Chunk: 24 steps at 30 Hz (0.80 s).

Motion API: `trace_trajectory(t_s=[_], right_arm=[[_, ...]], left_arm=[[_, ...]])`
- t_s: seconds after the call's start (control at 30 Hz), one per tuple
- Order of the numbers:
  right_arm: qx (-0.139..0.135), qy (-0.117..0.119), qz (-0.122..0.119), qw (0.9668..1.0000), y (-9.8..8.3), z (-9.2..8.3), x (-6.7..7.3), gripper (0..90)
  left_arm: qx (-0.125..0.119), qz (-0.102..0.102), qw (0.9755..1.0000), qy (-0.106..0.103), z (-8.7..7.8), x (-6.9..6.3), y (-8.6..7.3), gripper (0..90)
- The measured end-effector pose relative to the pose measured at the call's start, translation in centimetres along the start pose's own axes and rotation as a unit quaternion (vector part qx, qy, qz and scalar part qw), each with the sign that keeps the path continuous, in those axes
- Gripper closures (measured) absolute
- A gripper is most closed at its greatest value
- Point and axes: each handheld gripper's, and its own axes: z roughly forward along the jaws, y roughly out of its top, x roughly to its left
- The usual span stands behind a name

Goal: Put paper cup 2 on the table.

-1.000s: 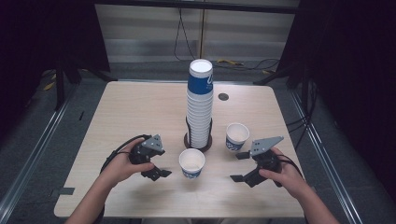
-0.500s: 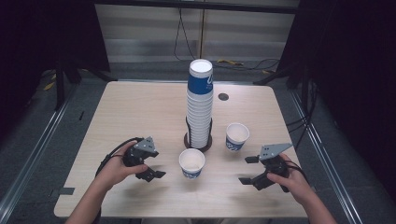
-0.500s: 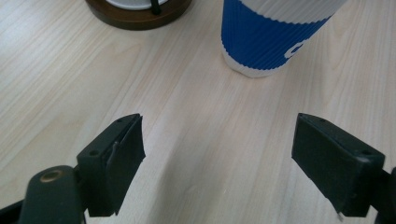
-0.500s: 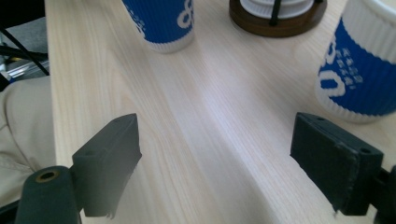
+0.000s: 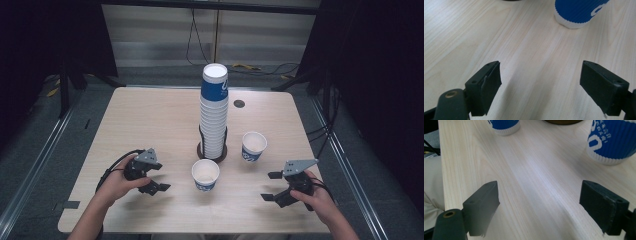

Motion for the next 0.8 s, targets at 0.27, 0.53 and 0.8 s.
trace_trajectory(t_s=[0.27, 0.53, 0.8], right_arm=[[0.002, -0.016, 0.000, 0.9999, -1.1, -0.3, -0.4, 15.2], [-0.005, -0.023, 0.010, 0.9997, -1.8, -0.3, -0.7, 15.2], [0.000, -0.032, 0.011, 0.9994, -2.7, -0.2, -0.9, 15.2]], left_arm=[[-0.002, -0.006, 1.0000, 0.007, -0.3, 0.4, -1.0, 17.1], [0.006, -0.008, 0.9998, 0.015, -0.4, 0.9, -2.1, 17.1], [0.012, -0.012, 0.9995, 0.028, -0.6, 1.2, -2.9, 17.1]])
